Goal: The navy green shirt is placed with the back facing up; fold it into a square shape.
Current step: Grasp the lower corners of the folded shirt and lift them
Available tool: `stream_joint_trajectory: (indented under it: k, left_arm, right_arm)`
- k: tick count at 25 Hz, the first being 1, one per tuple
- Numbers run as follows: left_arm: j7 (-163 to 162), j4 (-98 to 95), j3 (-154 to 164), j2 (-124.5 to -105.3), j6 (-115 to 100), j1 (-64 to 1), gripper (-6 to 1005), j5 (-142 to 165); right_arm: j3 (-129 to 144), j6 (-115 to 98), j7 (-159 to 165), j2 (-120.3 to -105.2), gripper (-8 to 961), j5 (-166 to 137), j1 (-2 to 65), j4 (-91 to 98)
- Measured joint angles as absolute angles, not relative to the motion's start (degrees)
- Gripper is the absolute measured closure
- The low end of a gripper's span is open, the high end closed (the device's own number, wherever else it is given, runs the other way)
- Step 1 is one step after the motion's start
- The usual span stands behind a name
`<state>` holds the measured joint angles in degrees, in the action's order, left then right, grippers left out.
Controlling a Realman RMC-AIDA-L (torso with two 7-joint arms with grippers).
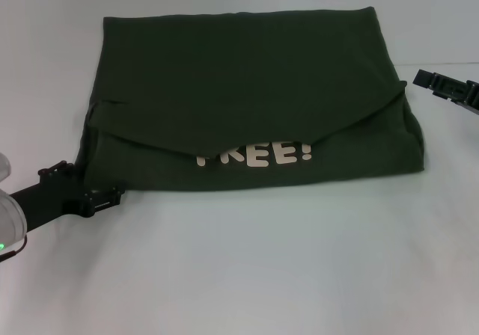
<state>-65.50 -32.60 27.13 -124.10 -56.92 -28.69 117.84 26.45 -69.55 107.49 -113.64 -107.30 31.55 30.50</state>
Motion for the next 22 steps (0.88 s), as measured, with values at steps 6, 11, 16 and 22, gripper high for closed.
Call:
stream_joint_trajectory:
  k: [6,11,16,22]
  left_arm:
    - [-65.7,-33.0,26.8,-124.1,-57.0,-28.8,213,118.3]
    - [-66.7,-33.1,27.1,-124.05,-56.9,-29.1,352,118.9]
    - [-67.2,-33.5,27.1,-124.02,-57.0,-29.1,578,119.0]
    - [-67.2,-33.7,27.1,-124.01,-57.3,-29.0,810,119.0]
  right_arm:
    - [26.5,-69.6,107.5,-113.64,178,-107.0,31.6,30.5]
    - [26.5,-69.7,107.5,-113.63,185,-107.0,31.5,30.5]
    - [26.9,-70.0,107.8,-113.07,193,-107.4,31.2,30.4]
    - [27.3,-70.1,110.2,-111.35,203,-110.1,30.8,30.4]
